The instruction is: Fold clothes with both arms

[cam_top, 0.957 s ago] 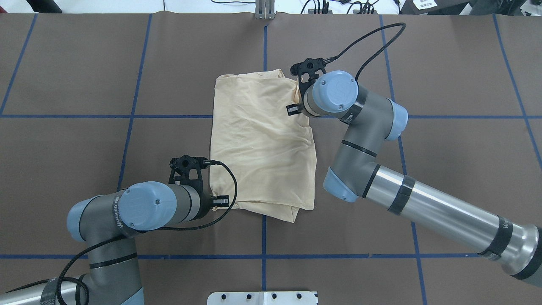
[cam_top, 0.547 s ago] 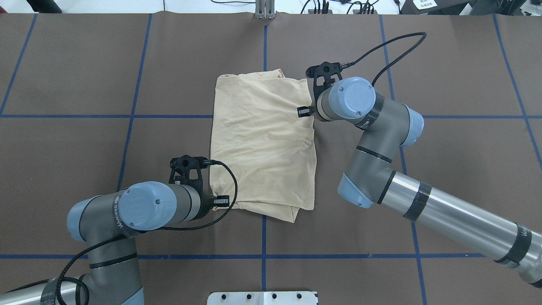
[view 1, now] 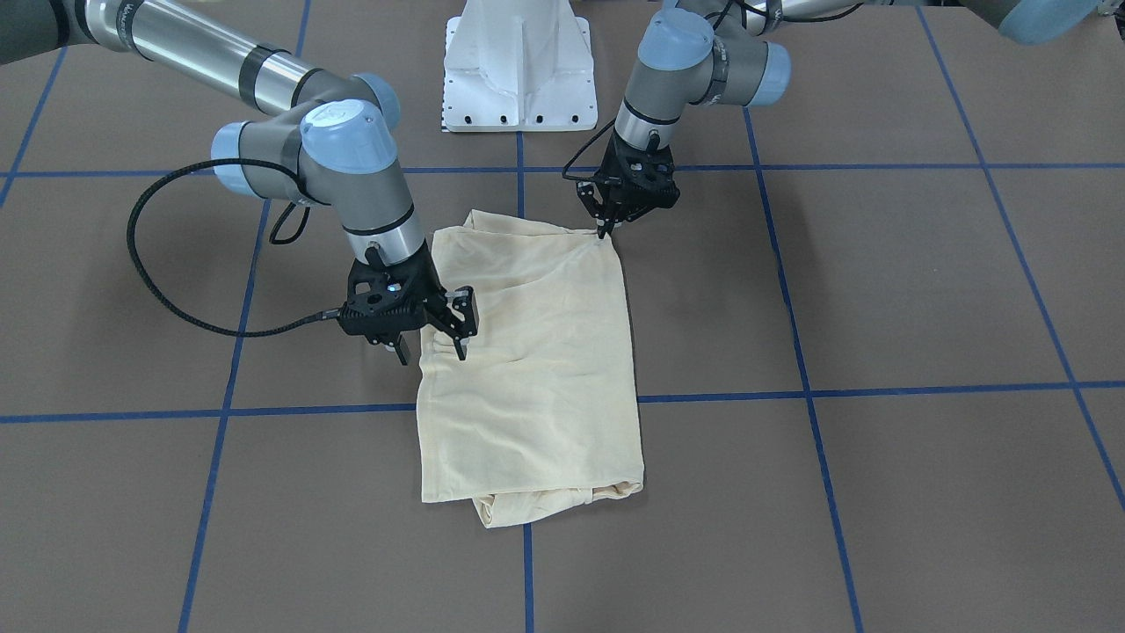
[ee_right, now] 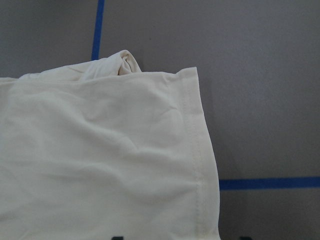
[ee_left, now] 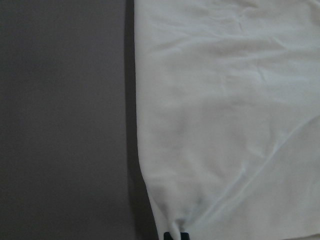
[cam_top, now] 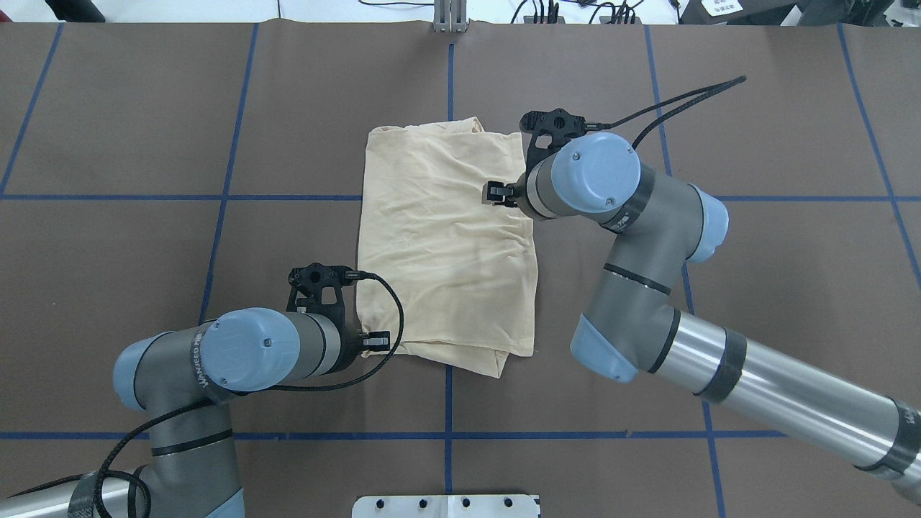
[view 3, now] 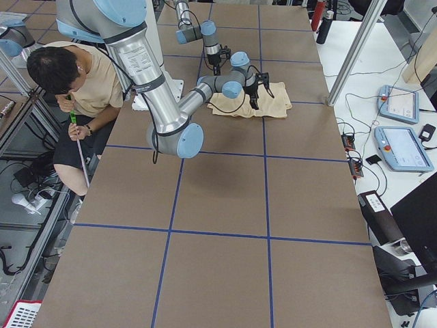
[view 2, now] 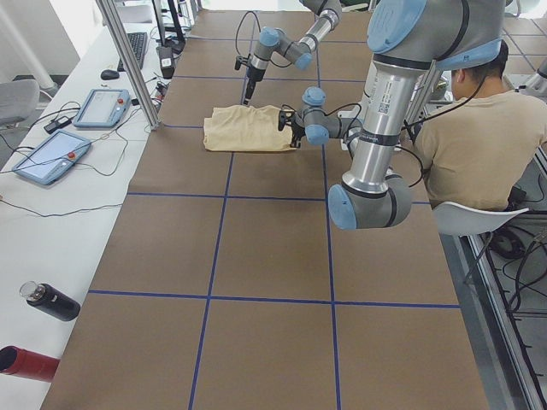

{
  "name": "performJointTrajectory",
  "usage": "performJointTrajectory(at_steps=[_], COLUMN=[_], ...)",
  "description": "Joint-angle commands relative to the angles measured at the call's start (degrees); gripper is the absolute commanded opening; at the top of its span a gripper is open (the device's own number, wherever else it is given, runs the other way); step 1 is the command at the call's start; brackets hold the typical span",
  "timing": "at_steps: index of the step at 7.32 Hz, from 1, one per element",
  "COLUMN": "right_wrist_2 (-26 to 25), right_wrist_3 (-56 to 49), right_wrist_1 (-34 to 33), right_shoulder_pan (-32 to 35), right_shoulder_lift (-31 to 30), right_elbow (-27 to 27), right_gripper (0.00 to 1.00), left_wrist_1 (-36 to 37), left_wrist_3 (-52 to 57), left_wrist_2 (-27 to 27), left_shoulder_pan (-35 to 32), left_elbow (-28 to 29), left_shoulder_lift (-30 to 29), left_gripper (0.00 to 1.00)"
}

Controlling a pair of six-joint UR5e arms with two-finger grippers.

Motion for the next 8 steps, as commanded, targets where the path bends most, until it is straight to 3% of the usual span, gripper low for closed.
performJointTrajectory(at_steps=[1,3,5,8], right_wrist_2=[-9.7,-16.3,-20.1,-20.6], right_wrist_3=[17.0,28.6,33.1,35.1], right_wrist_1=[-10.3,-11.8,-11.8,-11.9], right_shoulder_pan=[-10.4,-16.8,-20.7,-22.2], right_shoulder_lift=[-3.9,-4.6,-5.7,-5.7], right_elbow=[11.3,12.3,12.0,10.7], right_gripper=[0.97,0.88,0.74,0.7], left_wrist_1=[0.0,0.0,0.0,0.0], left_wrist_3=[0.0,0.0,0.0,0.0], left_wrist_2=[0.1,0.1,0.1,0.1], left_shoulder_pan=[0.0,0.0,0.0,0.0], left_elbow=[0.0,-0.1,-0.1,-0.2], left_shoulder_lift=[0.0,0.0,0.0,0.0], left_gripper=[0.0,0.0,0.0,0.0])
